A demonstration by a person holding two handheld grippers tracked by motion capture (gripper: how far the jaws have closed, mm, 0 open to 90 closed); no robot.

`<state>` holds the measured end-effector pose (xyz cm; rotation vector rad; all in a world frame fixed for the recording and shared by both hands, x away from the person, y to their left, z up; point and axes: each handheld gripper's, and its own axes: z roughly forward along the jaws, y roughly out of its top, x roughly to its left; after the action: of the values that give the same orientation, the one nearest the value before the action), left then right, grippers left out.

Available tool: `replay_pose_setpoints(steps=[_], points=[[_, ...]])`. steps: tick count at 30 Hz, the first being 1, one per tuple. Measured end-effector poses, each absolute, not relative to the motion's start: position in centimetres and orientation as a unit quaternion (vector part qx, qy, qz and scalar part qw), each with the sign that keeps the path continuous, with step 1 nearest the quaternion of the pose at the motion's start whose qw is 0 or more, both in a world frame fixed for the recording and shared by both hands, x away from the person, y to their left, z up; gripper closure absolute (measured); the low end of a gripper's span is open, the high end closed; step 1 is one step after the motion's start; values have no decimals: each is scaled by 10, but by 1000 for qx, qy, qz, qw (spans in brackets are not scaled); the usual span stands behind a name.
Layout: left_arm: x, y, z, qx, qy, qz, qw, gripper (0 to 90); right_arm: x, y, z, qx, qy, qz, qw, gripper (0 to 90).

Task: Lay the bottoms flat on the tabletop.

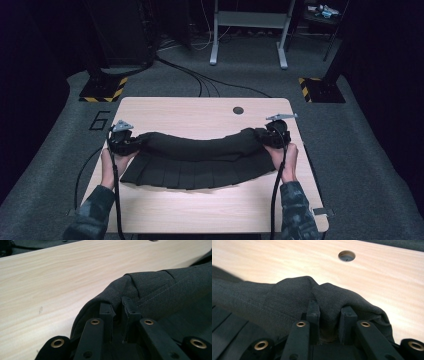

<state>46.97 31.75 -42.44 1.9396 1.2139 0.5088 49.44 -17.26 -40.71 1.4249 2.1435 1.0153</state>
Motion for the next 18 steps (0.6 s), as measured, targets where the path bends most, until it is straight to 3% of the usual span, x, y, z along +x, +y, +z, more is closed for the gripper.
replay_pose_setpoints(steps=[4,8,12,15,18], points=[[501,316,-436,751,515,201,360,755,528,-165,-411,534,746,350,189,674],[513,318,-448,743,545,193,338,458,545,-163,-421,554,741,333,184,578],[505,321,-450,735,548,181,356,266,534,-170,-424,565,725,343,194,412],[498,316,-453,747,534,183,350,226,527,-180,-426,567,717,353,199,334],[494,308,-467,768,523,170,329,175,521,-185,-436,568,727,345,173,272]])
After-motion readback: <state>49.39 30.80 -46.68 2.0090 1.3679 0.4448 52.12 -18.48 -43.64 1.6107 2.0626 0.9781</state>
